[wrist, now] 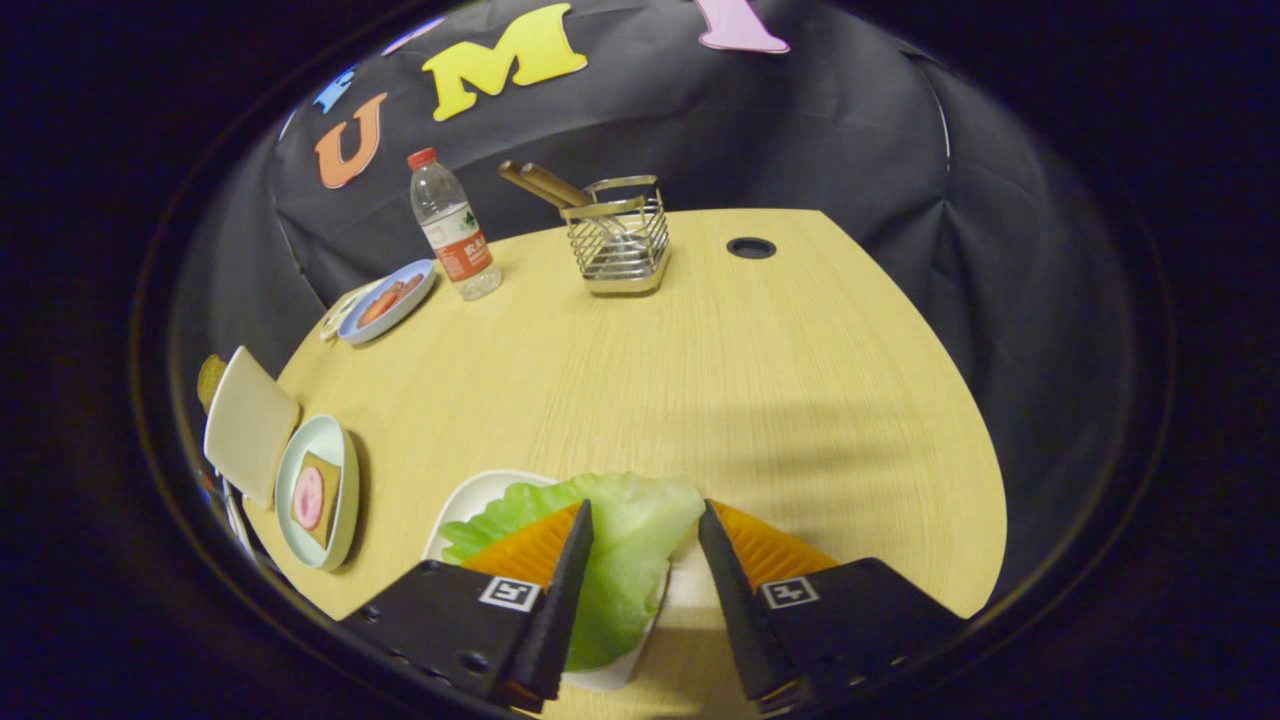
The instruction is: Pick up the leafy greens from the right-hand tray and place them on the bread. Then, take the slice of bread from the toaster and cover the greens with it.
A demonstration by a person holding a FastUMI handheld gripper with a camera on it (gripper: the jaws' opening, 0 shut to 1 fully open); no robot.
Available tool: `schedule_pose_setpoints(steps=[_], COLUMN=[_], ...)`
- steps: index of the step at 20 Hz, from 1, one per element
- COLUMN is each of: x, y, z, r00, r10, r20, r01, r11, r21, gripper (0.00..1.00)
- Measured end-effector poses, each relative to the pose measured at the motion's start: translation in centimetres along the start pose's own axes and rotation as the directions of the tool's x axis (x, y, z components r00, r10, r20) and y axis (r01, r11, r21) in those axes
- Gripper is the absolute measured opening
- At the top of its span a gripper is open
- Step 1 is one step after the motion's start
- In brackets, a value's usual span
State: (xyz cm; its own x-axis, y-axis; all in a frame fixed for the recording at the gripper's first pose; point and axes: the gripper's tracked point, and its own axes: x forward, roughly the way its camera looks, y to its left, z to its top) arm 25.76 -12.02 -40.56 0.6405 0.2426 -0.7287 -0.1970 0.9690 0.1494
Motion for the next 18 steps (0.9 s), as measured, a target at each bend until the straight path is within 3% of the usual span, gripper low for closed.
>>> schedule_pose_setpoints(steps=[2,3,6,8,11,12,18], x=[-0.1,-0.2,-0.5,-0.9,-1.3,-1.3,-4.3], y=[-0.1,-0.3,-0.7,-1.4,-1.3,-1.6,1.0], z=[0.0,0.2,0.4,0.8,1.0,1.1,2.3], r00=[1.0,1.0,0.998,0.995,0.993,0.991,0.986], r10=[-0.008,-0.017,-0.052,-0.087,-0.105,-0.119,-0.108], r20=[-0.002,0.006,0.022,0.044,0.061,0.063,0.125], r01=[0.008,0.017,0.052,0.088,0.108,0.124,0.12], r11=[1.0,1.0,0.998,0.995,0.992,0.99,0.988], r21=[-0.008,-0.009,-0.031,-0.035,-0.062,-0.073,-0.099], gripper=[0.45,0.3,0.26,0.08,0.09,0.01,0.01])
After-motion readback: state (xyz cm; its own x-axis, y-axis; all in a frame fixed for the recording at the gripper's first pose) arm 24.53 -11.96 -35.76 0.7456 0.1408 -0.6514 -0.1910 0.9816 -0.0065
